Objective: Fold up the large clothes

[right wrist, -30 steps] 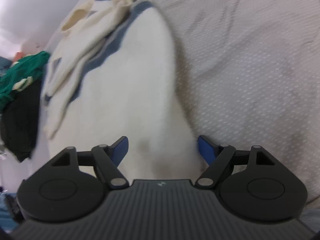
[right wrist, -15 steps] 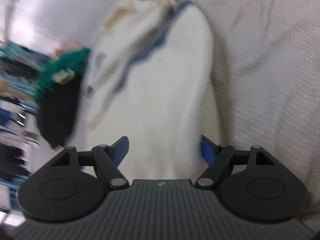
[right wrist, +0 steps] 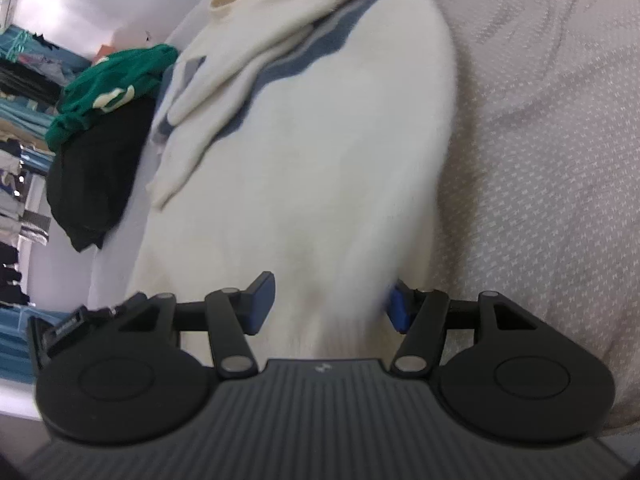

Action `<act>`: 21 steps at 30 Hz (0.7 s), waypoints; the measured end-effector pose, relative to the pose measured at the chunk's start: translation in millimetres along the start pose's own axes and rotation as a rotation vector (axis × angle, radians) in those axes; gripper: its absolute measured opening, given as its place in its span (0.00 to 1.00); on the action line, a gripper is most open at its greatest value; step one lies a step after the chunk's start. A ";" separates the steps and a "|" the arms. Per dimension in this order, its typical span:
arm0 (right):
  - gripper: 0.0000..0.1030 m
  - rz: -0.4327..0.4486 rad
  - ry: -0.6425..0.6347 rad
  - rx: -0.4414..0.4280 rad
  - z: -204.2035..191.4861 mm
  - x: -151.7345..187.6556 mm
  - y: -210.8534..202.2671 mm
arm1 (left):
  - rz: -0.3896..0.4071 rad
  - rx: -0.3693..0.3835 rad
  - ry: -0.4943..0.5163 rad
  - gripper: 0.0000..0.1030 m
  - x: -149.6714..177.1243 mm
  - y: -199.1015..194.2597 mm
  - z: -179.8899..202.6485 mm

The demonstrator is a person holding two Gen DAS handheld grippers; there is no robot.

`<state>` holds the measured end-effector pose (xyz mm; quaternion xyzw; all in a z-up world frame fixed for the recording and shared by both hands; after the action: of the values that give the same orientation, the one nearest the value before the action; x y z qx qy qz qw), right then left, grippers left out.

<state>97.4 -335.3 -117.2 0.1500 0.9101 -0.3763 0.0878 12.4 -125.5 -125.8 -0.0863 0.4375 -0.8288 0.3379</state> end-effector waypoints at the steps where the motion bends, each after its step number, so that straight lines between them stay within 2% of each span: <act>1: 0.55 -0.024 0.008 0.031 3.9 -0.3 4.9 | -0.011 -0.027 -0.005 0.49 -0.6 3.5 -3.3; 3: 0.43 -0.062 0.008 0.096 7.8 0.2 15.6 | -0.031 -0.081 -0.015 0.49 -1.8 11.7 -9.5; 4: 0.40 -0.073 -0.003 0.116 7.1 0.7 19.7 | -0.044 -0.105 -0.019 0.49 -1.3 17.5 -10.7; 5: 0.38 -0.075 -0.016 0.129 5.8 -0.6 22.9 | -0.052 -0.115 -0.022 0.48 -1.5 21.5 -11.3; 6: 0.31 -0.065 -0.029 0.143 2.8 -0.9 24.3 | -0.054 -0.122 -0.018 0.47 -1.6 24.2 -11.7; 8: 0.22 -0.037 -0.049 0.138 -3.8 -2.3 23.4 | -0.037 -0.141 -0.010 0.27 -3.1 23.0 -11.3; 9: 0.13 -0.013 -0.057 0.128 -6.2 -3.7 19.4 | -0.019 -0.152 -0.016 0.21 -4.2 20.7 -11.8; 10: 0.11 0.018 -0.062 0.111 -7.5 -4.2 10.8 | -0.004 -0.144 -0.029 0.13 -5.2 16.9 -13.0; 15: 0.09 0.129 -0.065 -0.029 -12.5 -11.9 -32.0 | 0.082 -0.021 -0.079 0.09 -17.8 -18.6 -9.0; 21: 0.08 0.218 -0.101 -0.210 -34.1 -8.0 -76.7 | 0.227 0.067 -0.027 0.08 -33.9 -74.4 13.5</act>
<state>77.3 -364.2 -40.6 0.2186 0.9171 -0.2745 0.1891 7.9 -84.0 -54.2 -0.0360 0.4120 -0.7980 0.4382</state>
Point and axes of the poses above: each gripper's, at about its wrist camera, not at the fingertips, and y roughly the way its jaws point, z to its right, x to its underside, the point moved 6 cm from there along y, roughly the way its jaws point, and after that the axes turned 11 degrees about -x, right-handed, at the moved point
